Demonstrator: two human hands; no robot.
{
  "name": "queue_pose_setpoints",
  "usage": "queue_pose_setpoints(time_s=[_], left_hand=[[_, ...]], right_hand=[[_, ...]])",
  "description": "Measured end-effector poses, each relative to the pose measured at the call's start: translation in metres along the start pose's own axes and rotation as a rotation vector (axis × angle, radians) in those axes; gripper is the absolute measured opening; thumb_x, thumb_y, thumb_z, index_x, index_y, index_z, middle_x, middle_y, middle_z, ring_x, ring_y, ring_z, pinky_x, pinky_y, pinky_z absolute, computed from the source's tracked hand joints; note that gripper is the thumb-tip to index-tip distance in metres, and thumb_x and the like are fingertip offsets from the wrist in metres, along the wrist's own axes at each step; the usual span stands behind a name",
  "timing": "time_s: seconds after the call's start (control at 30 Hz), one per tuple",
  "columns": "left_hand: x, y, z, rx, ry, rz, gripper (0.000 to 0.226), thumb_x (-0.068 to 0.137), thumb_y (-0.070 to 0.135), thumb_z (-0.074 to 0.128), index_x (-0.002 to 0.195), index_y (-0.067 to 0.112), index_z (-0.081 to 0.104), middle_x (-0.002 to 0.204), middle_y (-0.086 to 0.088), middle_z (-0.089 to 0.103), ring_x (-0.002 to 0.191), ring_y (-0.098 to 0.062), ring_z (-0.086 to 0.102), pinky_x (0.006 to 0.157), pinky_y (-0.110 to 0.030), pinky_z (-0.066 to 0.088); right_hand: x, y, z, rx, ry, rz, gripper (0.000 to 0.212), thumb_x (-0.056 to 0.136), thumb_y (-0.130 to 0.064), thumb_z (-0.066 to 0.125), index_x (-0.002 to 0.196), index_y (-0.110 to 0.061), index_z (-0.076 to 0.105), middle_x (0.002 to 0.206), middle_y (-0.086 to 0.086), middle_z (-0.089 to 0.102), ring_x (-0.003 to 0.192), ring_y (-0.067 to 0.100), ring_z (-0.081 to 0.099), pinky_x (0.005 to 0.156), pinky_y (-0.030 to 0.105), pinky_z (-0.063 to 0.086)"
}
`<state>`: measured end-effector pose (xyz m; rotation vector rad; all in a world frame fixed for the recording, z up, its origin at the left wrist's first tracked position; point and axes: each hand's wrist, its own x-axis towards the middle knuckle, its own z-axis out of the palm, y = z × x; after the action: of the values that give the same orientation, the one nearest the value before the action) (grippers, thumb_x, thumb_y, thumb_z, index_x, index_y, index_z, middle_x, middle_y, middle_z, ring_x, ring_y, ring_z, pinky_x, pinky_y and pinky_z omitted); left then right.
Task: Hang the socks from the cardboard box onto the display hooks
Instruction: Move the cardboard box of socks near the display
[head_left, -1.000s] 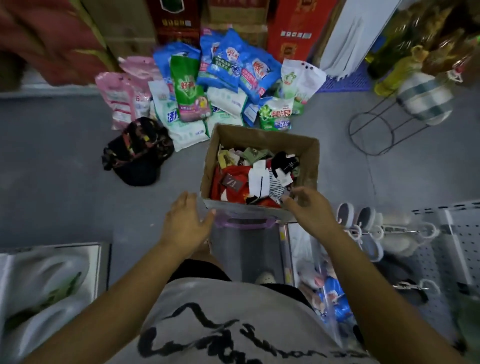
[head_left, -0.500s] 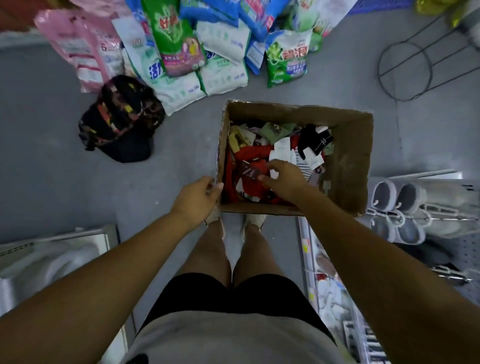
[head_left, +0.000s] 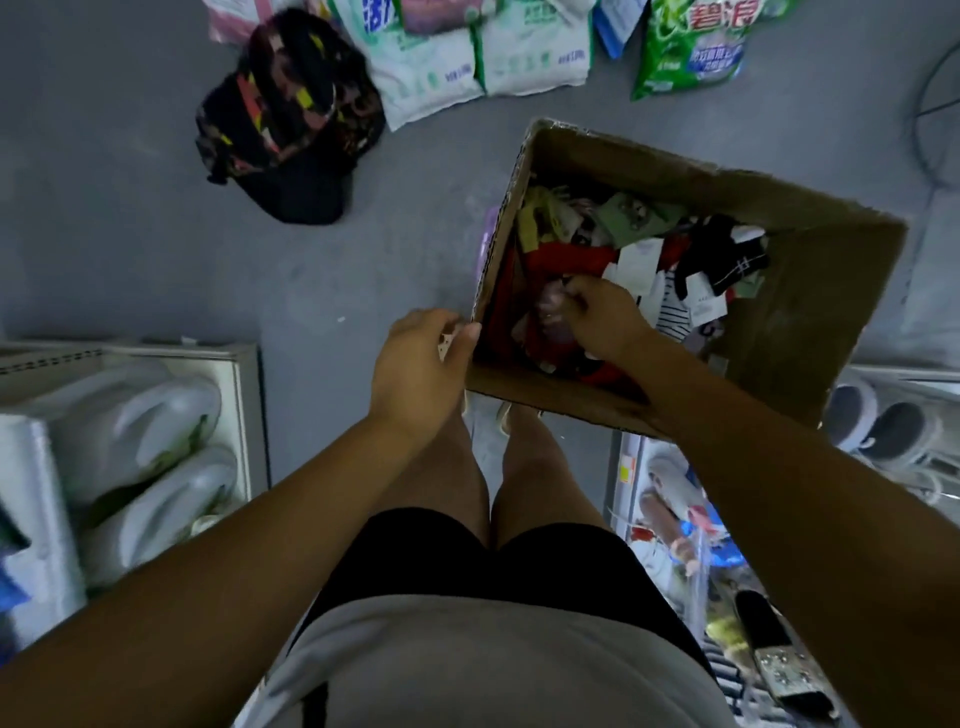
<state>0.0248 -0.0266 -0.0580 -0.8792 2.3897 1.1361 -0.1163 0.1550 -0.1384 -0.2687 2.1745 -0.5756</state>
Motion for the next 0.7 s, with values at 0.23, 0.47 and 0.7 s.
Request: queue_pose_setpoints(time_s=[0.23, 0.47, 0.7], left_hand=[[-0.022, 0.047, -0.002, -0.139, 0.010, 0.062, 0.036, 0.101, 0.044, 0.055, 0.121, 0.017, 0.067, 0.115, 0.004, 0.066, 0.111, -0.010, 0.060, 0.091, -0.014, 0.044], [-0.022, 0.082, 0.003, -0.648, -0.352, -0.319, 0.050, 0.094, 0.070, 0.046, 0.096, 0.031, 0.077, 0.100, 0.006, 0.079, 0.100, -0.009, 0.074, 0.095, -0.030, 0.055], [-0.023, 0.101, 0.004, -0.882, -0.338, -0.441, 0.035, 0.096, 0.044, 0.066, 0.101, 0.011, 0.076, 0.101, -0.009, 0.079, 0.097, -0.027, 0.076, 0.083, -0.038, 0.059]], right_hand=[[-0.084, -0.014, -0.054, 0.251, 0.049, 0.018, 0.028, 0.106, -0.030, 0.045, 0.101, -0.006, 0.059, 0.094, 0.005, 0.061, 0.083, 0.020, 0.057, 0.063, 0.012, 0.043], [-0.136, -0.036, -0.063, 0.452, 0.042, -0.009, 0.025, 0.105, -0.032, 0.048, 0.097, -0.014, 0.062, 0.082, -0.005, 0.065, 0.064, -0.009, 0.059, 0.058, 0.007, 0.044], [-0.170, -0.040, -0.055, 0.447, 0.060, -0.080, 0.023, 0.105, -0.029, 0.048, 0.100, -0.010, 0.061, 0.089, 0.002, 0.069, 0.082, 0.010, 0.067, 0.069, 0.024, 0.055]])
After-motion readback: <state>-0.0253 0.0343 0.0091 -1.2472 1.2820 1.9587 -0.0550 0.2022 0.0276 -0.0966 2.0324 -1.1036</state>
